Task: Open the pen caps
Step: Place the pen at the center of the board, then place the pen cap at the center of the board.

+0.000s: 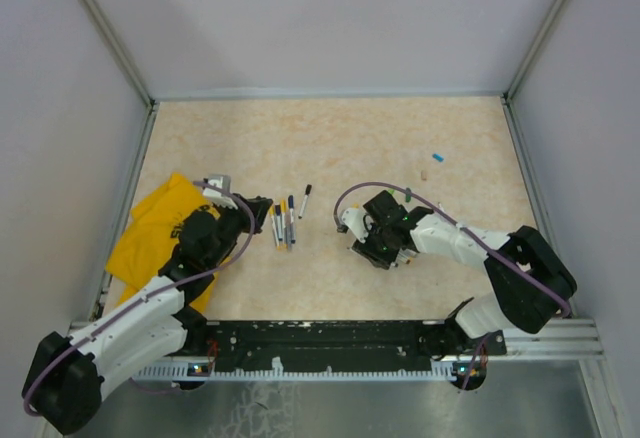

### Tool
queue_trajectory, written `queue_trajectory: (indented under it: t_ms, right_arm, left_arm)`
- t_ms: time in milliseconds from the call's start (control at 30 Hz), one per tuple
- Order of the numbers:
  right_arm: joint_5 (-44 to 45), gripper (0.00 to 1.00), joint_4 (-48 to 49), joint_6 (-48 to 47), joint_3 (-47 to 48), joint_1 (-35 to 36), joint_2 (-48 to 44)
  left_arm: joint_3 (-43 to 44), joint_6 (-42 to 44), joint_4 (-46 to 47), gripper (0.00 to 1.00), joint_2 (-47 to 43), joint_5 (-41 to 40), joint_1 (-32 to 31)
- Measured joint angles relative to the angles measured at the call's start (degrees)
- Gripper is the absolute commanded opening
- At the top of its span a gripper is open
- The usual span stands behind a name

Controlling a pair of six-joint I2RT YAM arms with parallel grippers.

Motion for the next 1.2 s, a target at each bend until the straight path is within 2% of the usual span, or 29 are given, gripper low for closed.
queue_trajectory:
  t_ms: [400, 567, 733, 1000, 1200]
  right_arm:
    - [0.0, 0.42, -0.8, -0.4, 0.2, 0.0, 0.0]
    - [0.0, 0.43, -1.5, -0.9, 0.3, 0.0, -0.2]
    - [0.0, 0.44, -2.1, -1.4, 0.7, 0.0, -1.1]
    - [-0.4, 0.45, -2.7, -2.2, 1.4, -0.2, -3.3]
    - [-1.6, 0.45, -3.1, -2.6, 1.4, -1.5, -5.5]
  left_arm:
    - [-2.5, -6.4, 6.2, 0.00, 8.1, 12.0, 0.0]
    - [-3.1, -8.3, 9.0, 0.00, 11.2, 14.1, -0.9]
    - [-3.2, -9.3, 11.4, 0.00, 14.7, 13.5, -4.8]
    - [-2.5, -9.8, 12.2, 0.00, 20.9, 8.0, -12.6]
    - [0.3, -11.1, 12.3, 0.00, 26.6, 4.9, -15.2]
